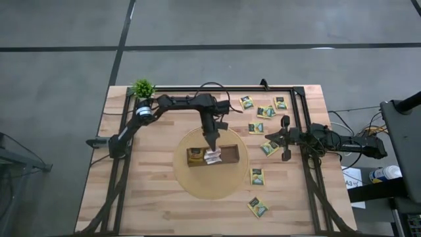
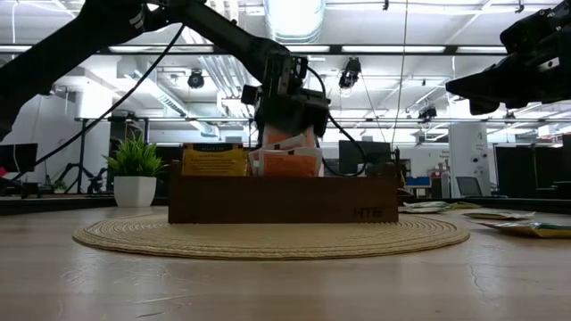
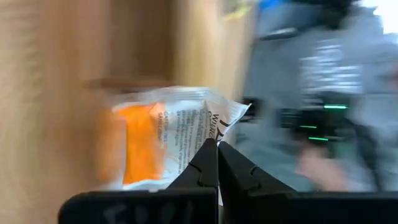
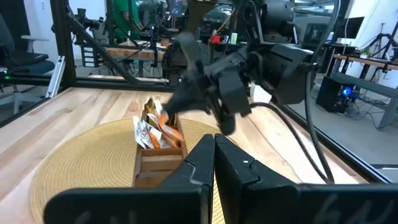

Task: Pick & Place Tea
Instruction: Put the orange tea sachet into the mid section of the wooden organizer

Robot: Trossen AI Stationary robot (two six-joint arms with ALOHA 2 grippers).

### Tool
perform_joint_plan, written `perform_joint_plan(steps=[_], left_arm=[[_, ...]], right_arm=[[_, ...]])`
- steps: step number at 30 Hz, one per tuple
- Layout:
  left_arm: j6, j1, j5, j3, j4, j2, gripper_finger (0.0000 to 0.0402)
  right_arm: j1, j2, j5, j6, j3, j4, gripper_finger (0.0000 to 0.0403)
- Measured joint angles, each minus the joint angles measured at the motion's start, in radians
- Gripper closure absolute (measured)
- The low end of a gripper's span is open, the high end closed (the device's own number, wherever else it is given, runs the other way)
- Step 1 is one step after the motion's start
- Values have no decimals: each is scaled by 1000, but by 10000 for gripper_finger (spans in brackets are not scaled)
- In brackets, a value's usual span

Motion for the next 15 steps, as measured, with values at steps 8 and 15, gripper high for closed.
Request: perform_joint_plan(steps=[8, 15], left_arm=[[-8, 1, 224, 82, -37, -1, 401], [-18, 7, 227, 113, -77, -2, 401]], right_arm=[[0, 0, 0, 0, 0, 0, 394], [0, 0, 0, 0, 0, 0, 394]])
